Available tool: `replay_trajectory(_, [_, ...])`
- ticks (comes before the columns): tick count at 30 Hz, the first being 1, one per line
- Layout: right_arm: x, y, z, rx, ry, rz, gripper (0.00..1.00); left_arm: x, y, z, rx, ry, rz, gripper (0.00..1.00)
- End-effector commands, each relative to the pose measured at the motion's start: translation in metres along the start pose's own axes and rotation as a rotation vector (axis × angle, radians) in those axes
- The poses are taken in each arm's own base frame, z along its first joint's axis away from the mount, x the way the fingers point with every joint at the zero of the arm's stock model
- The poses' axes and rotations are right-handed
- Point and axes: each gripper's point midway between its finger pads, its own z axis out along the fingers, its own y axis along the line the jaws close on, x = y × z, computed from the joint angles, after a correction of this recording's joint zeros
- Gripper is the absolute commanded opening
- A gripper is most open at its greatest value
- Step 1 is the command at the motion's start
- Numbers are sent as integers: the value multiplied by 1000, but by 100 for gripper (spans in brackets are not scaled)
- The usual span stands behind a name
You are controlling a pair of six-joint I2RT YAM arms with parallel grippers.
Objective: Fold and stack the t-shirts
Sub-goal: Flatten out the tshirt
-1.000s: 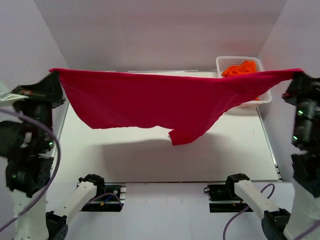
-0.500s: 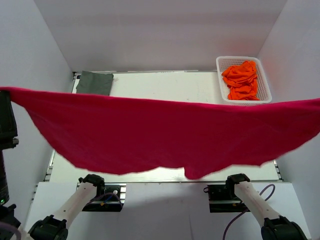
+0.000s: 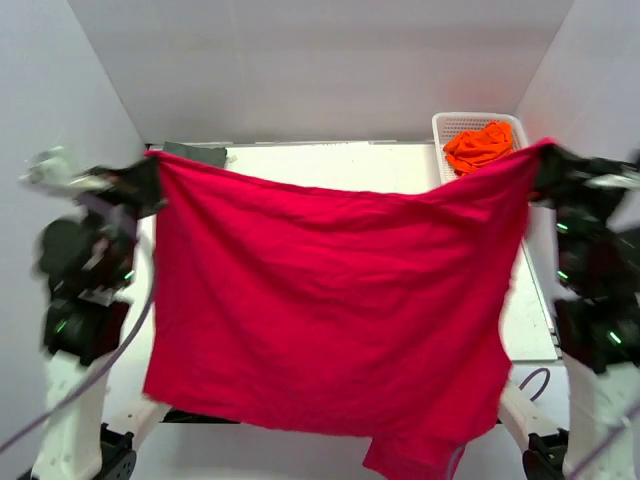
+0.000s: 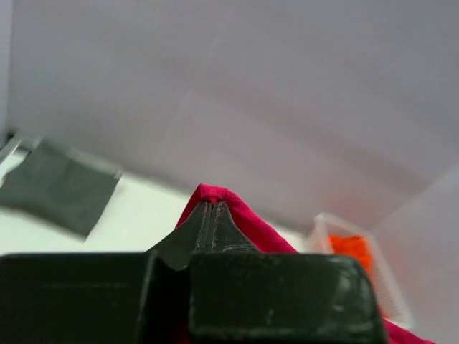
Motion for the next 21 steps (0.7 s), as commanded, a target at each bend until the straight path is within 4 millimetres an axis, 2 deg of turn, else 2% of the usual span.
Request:
replay_trajectory(1, [28, 1, 31, 20, -16, 54, 0, 59, 40, 32, -184, 86, 28, 0])
replay_trajectory(2, [69, -1, 41, 33, 65, 56, 0, 71, 48, 37, -218, 96, 30, 0])
replay_trajectory(3, [77, 1, 46, 23, 72, 62, 0, 84, 57, 43, -249, 112, 36, 0])
replay_trajectory(4, [111, 2, 60, 27, 138, 65, 0, 115, 68, 54, -275, 162, 60, 0])
replay_trajectory(5, [123, 3, 67, 24, 148, 73, 0, 130, 75, 60, -299, 183, 65, 0])
replay_trajectory(6, [151, 0, 70, 31, 202, 63, 0, 152, 83, 65, -321, 224, 75, 0])
replay_trajectory(7, [184, -3, 83, 58, 272, 58, 0, 166, 87, 72, -340, 255, 76, 0])
replay_trajectory(8, [190, -3, 90, 65, 268, 59, 0, 198, 103, 83, -409, 313, 95, 0])
replay_trajectory(10, [249, -16, 104, 133, 392, 25, 0, 227, 118, 96, -474, 347, 117, 0])
replay_trajectory(11, [253, -16, 112, 133, 379, 25, 0, 241, 125, 102, -494, 366, 133, 0])
replay_trajectory(12, [274, -17, 121, 142, 418, 8, 0, 251, 131, 110, -513, 381, 143, 0])
replay_trajectory(13, [275, -17, 129, 144, 421, -1, 0, 281, 144, 118, -554, 442, 182, 0])
replay_trajectory(14, [313, -22, 136, 168, 500, -26, 0, 287, 150, 128, -567, 440, 182, 0])
replay_trajectory(15, [313, -22, 145, 177, 497, -26, 0, 287, 152, 141, -575, 432, 189, 0])
replay_trajectory(16, [311, -21, 154, 178, 488, -42, 0, 315, 161, 150, -585, 483, 205, 0])
replay_trajectory(17, [337, -25, 163, 199, 531, -63, 0, 317, 166, 163, -586, 463, 210, 0])
replay_trajectory(18, [342, -26, 169, 202, 532, -69, 0, 320, 162, 176, -567, 458, 207, 0])
replay_trajectory(19, [347, -27, 175, 209, 533, -82, 0, 324, 169, 186, -581, 451, 206, 0])
replay_trajectory(20, [352, -26, 189, 209, 532, -89, 0, 332, 174, 195, -572, 469, 207, 0])
replay_trajectory(21, [372, -29, 194, 216, 562, -105, 0, 350, 177, 211, -564, 491, 223, 0])
